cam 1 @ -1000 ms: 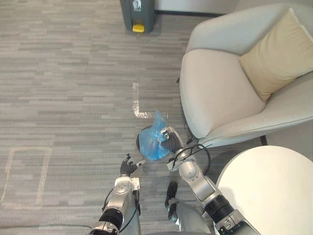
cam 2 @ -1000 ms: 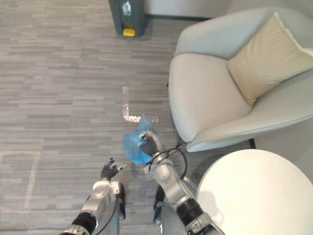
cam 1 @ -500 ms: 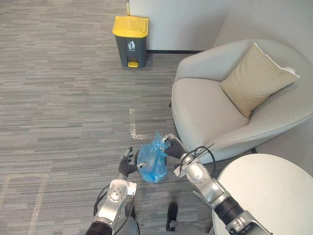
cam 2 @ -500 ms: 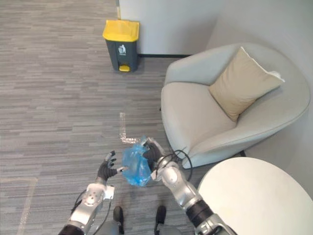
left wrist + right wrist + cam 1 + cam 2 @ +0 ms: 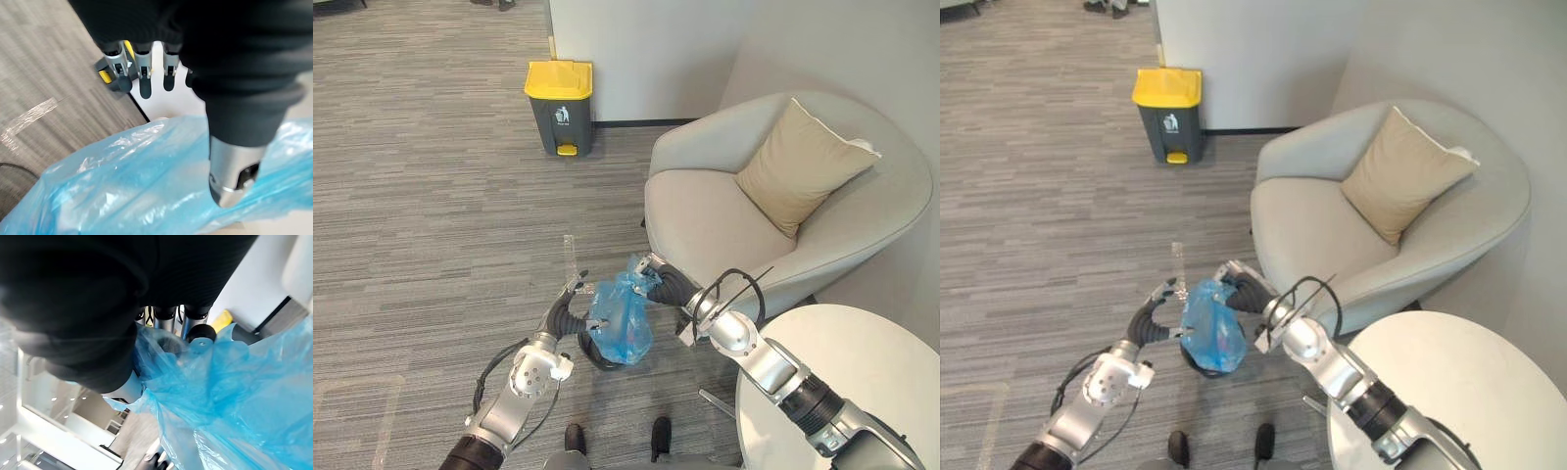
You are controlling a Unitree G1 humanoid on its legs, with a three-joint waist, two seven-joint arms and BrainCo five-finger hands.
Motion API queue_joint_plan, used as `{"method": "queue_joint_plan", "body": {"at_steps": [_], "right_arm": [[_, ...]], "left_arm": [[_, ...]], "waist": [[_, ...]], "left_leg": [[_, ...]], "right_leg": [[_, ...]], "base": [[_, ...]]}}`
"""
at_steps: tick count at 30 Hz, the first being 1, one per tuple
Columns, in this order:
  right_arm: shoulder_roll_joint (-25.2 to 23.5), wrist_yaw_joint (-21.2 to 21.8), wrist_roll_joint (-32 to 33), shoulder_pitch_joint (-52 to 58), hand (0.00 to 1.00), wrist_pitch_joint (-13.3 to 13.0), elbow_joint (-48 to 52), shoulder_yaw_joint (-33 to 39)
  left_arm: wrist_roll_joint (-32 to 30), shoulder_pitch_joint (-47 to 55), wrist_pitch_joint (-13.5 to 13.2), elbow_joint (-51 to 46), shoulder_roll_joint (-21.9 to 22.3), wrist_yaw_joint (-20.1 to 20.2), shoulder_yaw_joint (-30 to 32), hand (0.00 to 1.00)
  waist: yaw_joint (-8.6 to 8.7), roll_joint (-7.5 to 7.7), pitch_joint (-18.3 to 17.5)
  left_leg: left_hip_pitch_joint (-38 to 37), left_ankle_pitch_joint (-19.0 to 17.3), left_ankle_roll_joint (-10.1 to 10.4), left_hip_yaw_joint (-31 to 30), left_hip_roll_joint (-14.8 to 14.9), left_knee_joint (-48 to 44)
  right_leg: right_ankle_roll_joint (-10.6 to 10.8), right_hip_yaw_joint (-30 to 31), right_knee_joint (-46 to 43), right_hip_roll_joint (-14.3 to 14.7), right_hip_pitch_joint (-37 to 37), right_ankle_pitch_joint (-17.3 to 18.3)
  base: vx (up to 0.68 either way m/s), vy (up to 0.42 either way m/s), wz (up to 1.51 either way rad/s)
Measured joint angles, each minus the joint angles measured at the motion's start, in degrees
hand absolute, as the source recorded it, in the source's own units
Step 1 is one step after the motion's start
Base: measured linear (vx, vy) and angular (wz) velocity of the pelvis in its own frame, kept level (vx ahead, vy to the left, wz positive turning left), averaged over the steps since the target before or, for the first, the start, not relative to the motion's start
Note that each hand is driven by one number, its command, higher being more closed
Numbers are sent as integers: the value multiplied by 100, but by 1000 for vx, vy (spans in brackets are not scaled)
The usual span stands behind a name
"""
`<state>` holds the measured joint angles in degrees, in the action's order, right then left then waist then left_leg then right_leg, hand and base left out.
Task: Gather rubbish on tea table into small bin, then transfer packed bag to large trash can.
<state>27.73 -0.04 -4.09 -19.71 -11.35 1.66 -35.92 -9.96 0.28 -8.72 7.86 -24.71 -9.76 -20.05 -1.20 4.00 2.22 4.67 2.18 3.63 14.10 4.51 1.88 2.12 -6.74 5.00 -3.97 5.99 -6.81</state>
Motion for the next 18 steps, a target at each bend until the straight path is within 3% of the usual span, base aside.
{"method": "queue_joint_plan", "body": {"at_steps": [10, 14, 18], "right_arm": [[390, -1, 18, -245, 100, -5, 381, -288], [374, -6, 17, -404, 100, -18, 436, -428], [156, -13, 17, -462, 100, -16, 435, -496]], "left_arm": [[-115, -308, -101, -492, -485, 124, -418, 0], [-182, -384, -99, -481, -458, 123, -588, 0], [-181, -439, -78, -147, -57, 109, -614, 0]], "waist": [[93, -67, -62], [113, -110, -90], [126, -128, -107]], "left_leg": [[-181, 9, -12, 36, -36, 121], [-226, 62, -19, 36, -49, 215], [-287, 154, -18, 43, -62, 384]], "right_leg": [[12, 71, 6, -9, -103, -5], [14, 77, 6, -10, -99, -3], [15, 83, 6, -4, -81, -2]], "base": [[9, 1, -2], [0, 0, 0], [0, 0, 0]]}}
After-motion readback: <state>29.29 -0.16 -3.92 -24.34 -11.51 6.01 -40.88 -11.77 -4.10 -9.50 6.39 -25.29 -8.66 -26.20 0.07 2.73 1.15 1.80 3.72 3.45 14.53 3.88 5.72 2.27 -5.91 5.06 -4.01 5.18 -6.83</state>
